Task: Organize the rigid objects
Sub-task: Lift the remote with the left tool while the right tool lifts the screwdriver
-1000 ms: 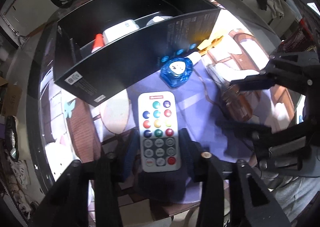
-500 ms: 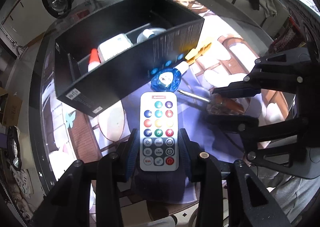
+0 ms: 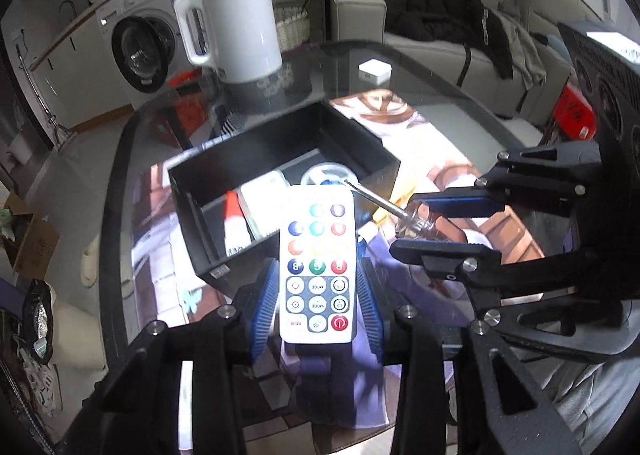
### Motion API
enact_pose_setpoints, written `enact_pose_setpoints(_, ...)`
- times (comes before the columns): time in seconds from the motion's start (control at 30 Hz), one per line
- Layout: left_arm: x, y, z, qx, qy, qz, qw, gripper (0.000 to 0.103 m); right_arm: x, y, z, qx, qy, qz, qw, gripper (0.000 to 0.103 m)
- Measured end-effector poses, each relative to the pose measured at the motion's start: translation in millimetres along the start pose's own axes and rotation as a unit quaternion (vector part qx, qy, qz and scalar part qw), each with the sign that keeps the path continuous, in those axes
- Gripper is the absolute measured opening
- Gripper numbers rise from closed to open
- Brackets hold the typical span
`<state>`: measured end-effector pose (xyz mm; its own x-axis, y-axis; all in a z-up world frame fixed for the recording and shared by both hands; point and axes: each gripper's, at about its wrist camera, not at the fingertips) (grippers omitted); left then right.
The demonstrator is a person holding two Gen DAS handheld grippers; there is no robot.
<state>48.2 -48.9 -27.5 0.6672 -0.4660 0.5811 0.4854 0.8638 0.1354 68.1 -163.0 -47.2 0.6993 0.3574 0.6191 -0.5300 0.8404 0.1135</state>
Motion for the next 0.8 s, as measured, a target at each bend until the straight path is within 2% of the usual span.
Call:
enact_pose_setpoints(0.13, 5, 3, 16, 0.013, -0.049, 0.004, 0.9987, 0.037, 4, -2, 18, 0.006, -0.051, -0.008, 0.999, 0.027)
enact_pose_setpoints(0.2, 8, 3, 25, 0.032, -0.079, 0.003, 0.9964, 0.037, 7, -3, 28, 0.007, -0.082, -0.01, 0.997, 0.027)
enact_pose_setpoints(0.3, 9, 6, 38, 0.035, -0.122, 0.014, 0.9918, 0.038, 8, 1, 43, 0.009, -0.128, -0.009, 0.992, 0.027)
enact_pose_setpoints(0.53, 3, 12, 67, 0.075, -0.212, 0.04, 0.9737, 0.038, 2, 15, 79, -0.013, -0.253, -0.012, 0.967, 0.027)
enact_pose_setpoints(0.63, 1, 14, 72, 0.081, -0.23, 0.044, 0.9688, 0.038, -2, 20, 88, -0.019, -0.283, -0.006, 0.959, 0.027)
enact_pose_setpoints(0.8, -1, 17, 76, 0.09, -0.24, 0.045, 0.9655, 0.038, -2, 21, 91, -0.018, -0.289, -0.002, 0.957, 0.027)
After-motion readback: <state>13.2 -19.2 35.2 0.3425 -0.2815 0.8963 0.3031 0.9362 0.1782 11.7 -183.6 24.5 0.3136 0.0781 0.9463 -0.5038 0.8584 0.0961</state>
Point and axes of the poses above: each gripper's, at about its wrist camera, not at the fingertips, and z roughly against the way its jaws point, y to its left, x to its top, and after that the axes turned 12 degrees about -z, right-handed
